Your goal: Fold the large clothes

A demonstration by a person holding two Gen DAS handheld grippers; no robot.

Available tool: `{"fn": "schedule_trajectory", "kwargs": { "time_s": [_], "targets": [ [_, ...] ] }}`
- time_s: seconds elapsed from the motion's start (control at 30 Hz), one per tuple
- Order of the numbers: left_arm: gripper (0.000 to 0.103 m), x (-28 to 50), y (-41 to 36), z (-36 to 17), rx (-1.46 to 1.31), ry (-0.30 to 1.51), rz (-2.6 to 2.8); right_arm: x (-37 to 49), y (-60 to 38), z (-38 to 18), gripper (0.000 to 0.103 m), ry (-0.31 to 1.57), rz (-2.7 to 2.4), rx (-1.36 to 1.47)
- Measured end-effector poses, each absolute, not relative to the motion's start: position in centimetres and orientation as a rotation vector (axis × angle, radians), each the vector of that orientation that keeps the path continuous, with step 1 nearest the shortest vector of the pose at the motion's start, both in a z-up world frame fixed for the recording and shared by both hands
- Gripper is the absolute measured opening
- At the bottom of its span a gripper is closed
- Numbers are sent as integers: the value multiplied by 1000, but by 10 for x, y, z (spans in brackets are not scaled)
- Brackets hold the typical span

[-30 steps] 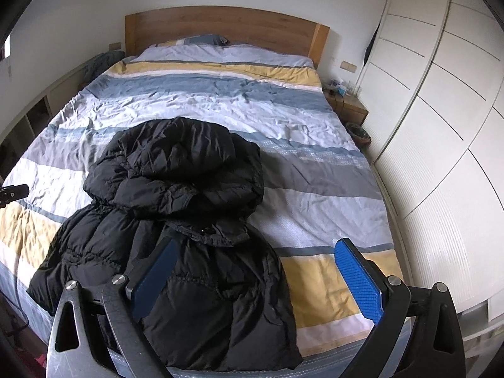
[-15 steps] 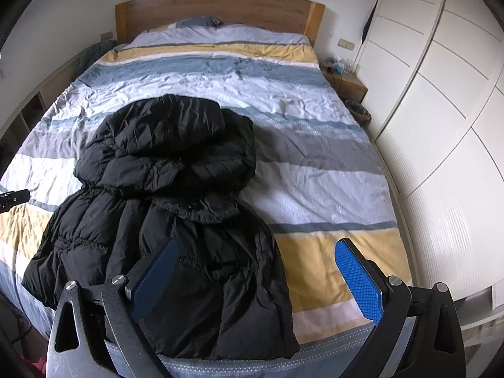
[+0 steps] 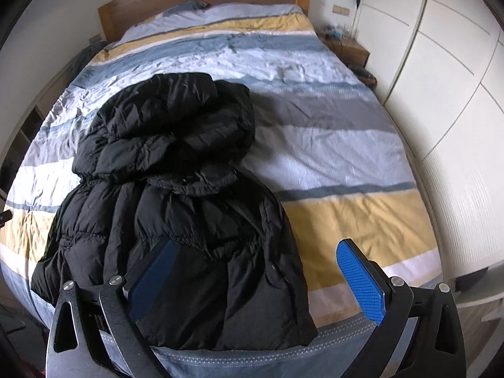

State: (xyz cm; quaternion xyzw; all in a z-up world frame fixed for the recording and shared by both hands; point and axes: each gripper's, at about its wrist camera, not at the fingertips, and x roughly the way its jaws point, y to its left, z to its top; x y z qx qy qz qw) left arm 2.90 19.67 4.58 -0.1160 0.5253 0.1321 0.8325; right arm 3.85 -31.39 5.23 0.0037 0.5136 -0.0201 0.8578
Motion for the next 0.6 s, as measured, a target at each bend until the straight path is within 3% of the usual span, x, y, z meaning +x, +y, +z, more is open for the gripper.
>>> {"fn": "schedule_trajectory", "kwargs": {
  "time_s": [0.2,0.6],
  "targets": [
    [72,5,244,11,-302,1181,308,41,-335,15,101,1154,-57,129],
    [72,-1,228,-62,-398,1277,151,45,-393,-46,102,1278,-115,289]
  ]
}}
